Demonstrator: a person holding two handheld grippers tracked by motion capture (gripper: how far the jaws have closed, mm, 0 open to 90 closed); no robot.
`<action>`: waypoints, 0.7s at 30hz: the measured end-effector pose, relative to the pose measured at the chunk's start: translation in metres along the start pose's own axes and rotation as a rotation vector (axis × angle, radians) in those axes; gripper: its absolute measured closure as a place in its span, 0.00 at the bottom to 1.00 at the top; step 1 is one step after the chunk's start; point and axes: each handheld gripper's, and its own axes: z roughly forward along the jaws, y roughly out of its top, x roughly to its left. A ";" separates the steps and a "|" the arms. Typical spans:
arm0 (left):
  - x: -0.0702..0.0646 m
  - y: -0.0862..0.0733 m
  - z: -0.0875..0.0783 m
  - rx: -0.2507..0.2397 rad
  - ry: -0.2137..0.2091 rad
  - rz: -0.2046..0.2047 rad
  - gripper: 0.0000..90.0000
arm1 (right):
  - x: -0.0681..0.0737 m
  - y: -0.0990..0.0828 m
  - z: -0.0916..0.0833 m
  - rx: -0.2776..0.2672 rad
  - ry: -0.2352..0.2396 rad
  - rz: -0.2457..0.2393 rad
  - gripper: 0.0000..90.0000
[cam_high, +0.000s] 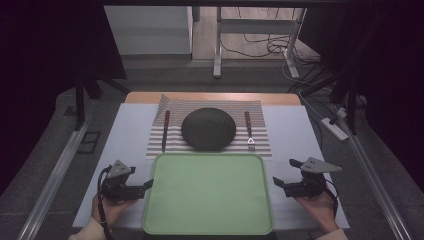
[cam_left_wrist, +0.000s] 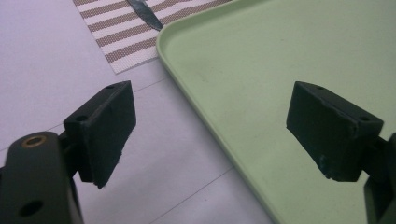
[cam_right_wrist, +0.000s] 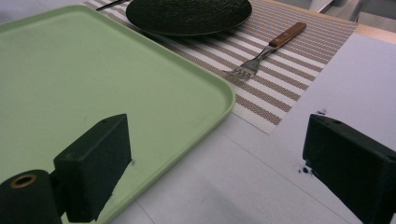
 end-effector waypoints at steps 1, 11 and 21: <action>0.000 0.000 0.000 0.000 0.000 0.000 0.18 | 0.000 0.000 0.000 0.000 0.000 0.000 0.08; -0.002 0.000 -0.002 0.004 0.003 0.006 0.18 | 0.000 0.000 0.000 0.001 0.010 0.000 0.09; -0.002 0.003 -0.003 -0.002 -0.001 0.015 0.19 | 0.000 -0.001 0.001 0.010 0.013 -0.005 0.09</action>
